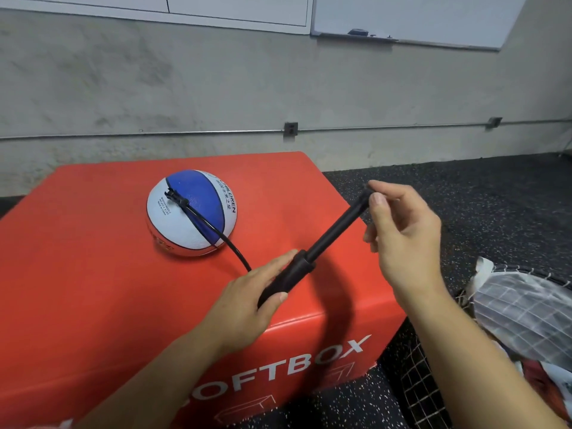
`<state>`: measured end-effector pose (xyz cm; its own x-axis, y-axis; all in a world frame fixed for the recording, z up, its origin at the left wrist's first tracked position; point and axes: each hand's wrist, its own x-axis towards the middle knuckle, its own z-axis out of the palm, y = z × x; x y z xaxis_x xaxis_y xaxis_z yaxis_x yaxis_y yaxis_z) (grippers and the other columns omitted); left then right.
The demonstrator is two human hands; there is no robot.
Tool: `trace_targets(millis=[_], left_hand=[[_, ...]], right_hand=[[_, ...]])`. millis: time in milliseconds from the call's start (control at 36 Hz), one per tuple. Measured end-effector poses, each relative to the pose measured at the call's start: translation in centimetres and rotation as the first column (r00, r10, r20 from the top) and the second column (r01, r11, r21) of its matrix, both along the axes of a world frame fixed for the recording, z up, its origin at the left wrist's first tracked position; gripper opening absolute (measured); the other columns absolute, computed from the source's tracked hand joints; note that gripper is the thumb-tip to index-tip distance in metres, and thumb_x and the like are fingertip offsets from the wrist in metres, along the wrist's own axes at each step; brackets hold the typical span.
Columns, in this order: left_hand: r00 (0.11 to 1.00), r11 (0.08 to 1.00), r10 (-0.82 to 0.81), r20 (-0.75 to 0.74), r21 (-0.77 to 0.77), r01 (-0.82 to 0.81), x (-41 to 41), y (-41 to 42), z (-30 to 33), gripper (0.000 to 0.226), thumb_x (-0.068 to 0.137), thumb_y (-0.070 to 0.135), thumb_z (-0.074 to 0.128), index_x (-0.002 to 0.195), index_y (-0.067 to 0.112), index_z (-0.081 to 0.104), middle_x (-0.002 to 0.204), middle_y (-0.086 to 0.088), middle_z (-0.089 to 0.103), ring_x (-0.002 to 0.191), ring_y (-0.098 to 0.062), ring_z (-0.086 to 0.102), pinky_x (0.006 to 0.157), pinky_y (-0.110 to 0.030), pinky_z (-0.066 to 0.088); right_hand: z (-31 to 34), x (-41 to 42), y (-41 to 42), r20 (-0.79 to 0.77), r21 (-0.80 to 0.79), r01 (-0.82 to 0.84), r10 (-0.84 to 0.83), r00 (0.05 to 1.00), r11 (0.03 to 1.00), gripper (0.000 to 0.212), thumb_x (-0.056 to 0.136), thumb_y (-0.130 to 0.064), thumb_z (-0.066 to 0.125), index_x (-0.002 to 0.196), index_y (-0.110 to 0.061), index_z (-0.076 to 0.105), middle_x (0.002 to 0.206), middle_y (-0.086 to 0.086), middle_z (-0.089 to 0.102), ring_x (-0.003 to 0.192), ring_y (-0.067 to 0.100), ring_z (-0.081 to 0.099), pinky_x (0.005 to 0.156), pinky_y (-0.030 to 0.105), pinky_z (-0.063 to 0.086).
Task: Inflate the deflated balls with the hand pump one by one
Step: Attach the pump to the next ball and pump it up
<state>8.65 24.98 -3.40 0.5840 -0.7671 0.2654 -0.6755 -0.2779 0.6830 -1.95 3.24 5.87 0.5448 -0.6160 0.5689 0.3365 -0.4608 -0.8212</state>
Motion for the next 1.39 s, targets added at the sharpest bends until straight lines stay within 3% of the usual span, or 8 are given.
trace_targets(millis=[250, 361, 611, 861, 972, 1167, 1278, 1389], left_hand=[[0.996, 0.998, -0.006, -0.087, -0.064, 0.0, 0.4, 0.8, -0.2, 0.077, 0.102, 0.012, 0.061, 0.157, 0.056, 0.03, 0.142, 0.024, 0.06, 0.128, 0.0, 0.061, 0.113, -0.042, 0.049], [0.997, 0.996, -0.008, -0.081, -0.09, 0.001, 0.4, 0.9, 0.0, 0.075, 0.102, 0.011, 0.061, 0.158, 0.052, 0.031, 0.141, 0.024, 0.061, 0.126, -0.001, 0.063, 0.11, -0.042, 0.051], [0.997, 0.997, 0.034, -0.062, -0.069, -0.038, 0.6, 0.7, 0.1, 0.074, 0.101, 0.022, 0.062, 0.155, 0.061, 0.03, 0.132, 0.02, 0.064, 0.114, -0.003, 0.069, 0.103, -0.041, 0.055], [0.833, 0.792, 0.522, 0.183, -0.466, -0.394, 4.7, 4.9, 4.9, 0.043, 0.098, 0.016, 0.061, 0.139, 0.029, 0.059, 0.112, 0.013, 0.064, 0.092, -0.01, 0.062, 0.081, -0.031, 0.054], [0.701, 0.68, 0.695, 0.157, -0.458, -0.572, 8.4, 8.6, 4.4, 0.071, 0.08, 0.017, 0.063, 0.15, 0.015, 0.049, 0.139, -0.006, 0.054, 0.13, -0.026, 0.049, 0.115, -0.038, 0.037], [0.774, 0.762, 0.607, -0.182, -0.144, -0.632, 11.9, 9.1, 3.0, 0.143, 0.059, 0.042, 0.099, 0.167, 0.036, 0.006, 0.175, 0.0, 0.003, 0.161, -0.013, -0.002, 0.129, -0.037, 0.008], [0.792, 0.786, 0.559, -0.247, -0.148, -0.6, 13.3, 8.3, 3.1, 0.149, 0.053, 0.026, 0.103, 0.166, 0.038, 0.006, 0.175, 0.001, 0.004, 0.161, -0.011, -0.001, 0.131, -0.042, 0.011], [0.809, 0.775, 0.543, -0.225, -0.236, -0.586, 13.4, 8.1, 2.7, 0.144, 0.043, 0.05, 0.093, 0.164, 0.037, 0.017, 0.169, 0.001, 0.02, 0.157, -0.015, 0.019, 0.129, -0.04, 0.022]], right_hand=[[-1.9, 1.5, 4.2, -0.083, -0.045, -0.148, 0.144, 0.986, 0.988, 0.018, 0.105, -0.01, 0.061, 0.111, -0.024, 0.071, 0.1, -0.003, 0.072, 0.05, 0.02, 0.056, 0.048, 0.031, 0.044], [-3.4, 2.1, 4.9, -0.139, -0.071, -0.179, 0.168, 0.976, 0.981, 0.02, 0.105, -0.014, 0.062, 0.11, -0.031, 0.071, 0.098, -0.002, 0.074, 0.05, 0.024, 0.057, 0.051, 0.048, 0.048], [-4.7, 2.4, 5.4, -0.254, -0.107, -0.168, 0.136, 0.958, 0.98, 0.019, 0.106, -0.024, 0.06, 0.111, -0.041, 0.068, 0.076, 0.007, 0.07, 0.05, 0.025, 0.06, 0.051, 0.045, 0.049], [-4.3, 3.1, 4.9, -0.275, -0.096, -0.106, 0.076, 0.958, 0.99, 0.023, 0.104, -0.016, 0.061, 0.107, -0.038, 0.069, 0.078, -0.012, 0.069, 0.052, 0.014, 0.061, 0.054, 0.036, 0.049], [-4.2, 3.5, 5.2, -0.27, -0.096, -0.115, 0.086, 0.959, 0.989, 0.023, 0.104, -0.016, 0.061, 0.108, -0.038, 0.069, 0.074, -0.005, 0.068, 0.051, 0.015, 0.06, 0.053, 0.039, 0.049], [-4.3, 3.7, 5.6, -0.259, -0.104, -0.105, 0.075, 0.963, 0.989, 0.024, 0.102, -0.018, 0.062, 0.106, -0.041, 0.07, 0.066, 0.009, 0.064, 0.049, 0.018, 0.058, 0.054, 0.048, 0.048], [-4.4, 3.7, 5.5, -0.273, -0.107, -0.107, 0.074, 0.959, 0.988, 0.02, 0.102, -0.021, 0.062, 0.111, -0.037, 0.071, 0.064, 0.01, 0.062, 0.051, 0.021, 0.058, 0.052, 0.051, 0.049], [-4.2, 3.7, 5.5, -0.275, -0.126, -0.118, 0.08, 0.958, 0.985, 0.022, 0.102, -0.021, 0.062, 0.109, -0.04, 0.071, 0.065, 0.013, 0.063, 0.052, 0.026, 0.058, 0.052, 0.049, 0.048]])
